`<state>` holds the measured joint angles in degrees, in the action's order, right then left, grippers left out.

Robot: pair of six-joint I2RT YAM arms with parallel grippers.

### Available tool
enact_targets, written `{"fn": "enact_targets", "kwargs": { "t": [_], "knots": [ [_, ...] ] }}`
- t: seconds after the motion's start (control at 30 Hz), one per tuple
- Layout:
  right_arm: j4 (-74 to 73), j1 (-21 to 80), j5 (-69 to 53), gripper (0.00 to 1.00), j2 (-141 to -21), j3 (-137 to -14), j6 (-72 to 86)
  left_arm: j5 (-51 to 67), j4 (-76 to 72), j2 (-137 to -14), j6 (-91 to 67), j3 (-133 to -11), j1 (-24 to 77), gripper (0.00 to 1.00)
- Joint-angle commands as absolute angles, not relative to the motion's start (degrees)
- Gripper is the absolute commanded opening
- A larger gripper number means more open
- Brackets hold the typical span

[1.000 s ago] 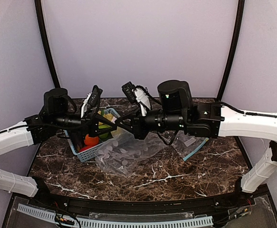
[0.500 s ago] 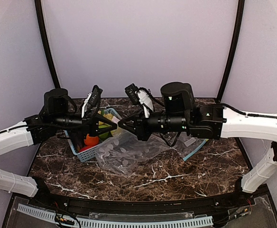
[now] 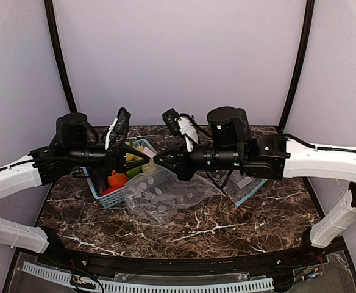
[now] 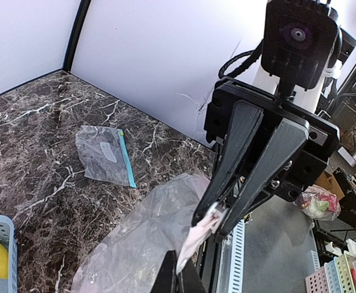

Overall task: Place the food in the zip-top bag and seal the zipper
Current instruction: Unzip the zipper from the zipper food storage bag.

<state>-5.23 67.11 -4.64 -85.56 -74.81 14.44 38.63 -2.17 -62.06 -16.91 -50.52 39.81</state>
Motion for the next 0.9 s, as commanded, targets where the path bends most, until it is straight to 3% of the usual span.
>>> {"fn": "enact_targets", "kwargs": {
  "t": [0.0, 0.87],
  "knots": [
    [-9.2, 66.8, -4.2, 0.00, -83.6, -72.9, 14.4, 33.4, -1.9, -59.6, -18.5, -52.3, 38.1, 0.01],
    [-10.9, 66.4, -3.5, 0.00, -83.7, -71.9, 14.8, 34.6, -2.8, -58.5, -21.8, -49.6, 30.3, 0.01]
  ]
}}
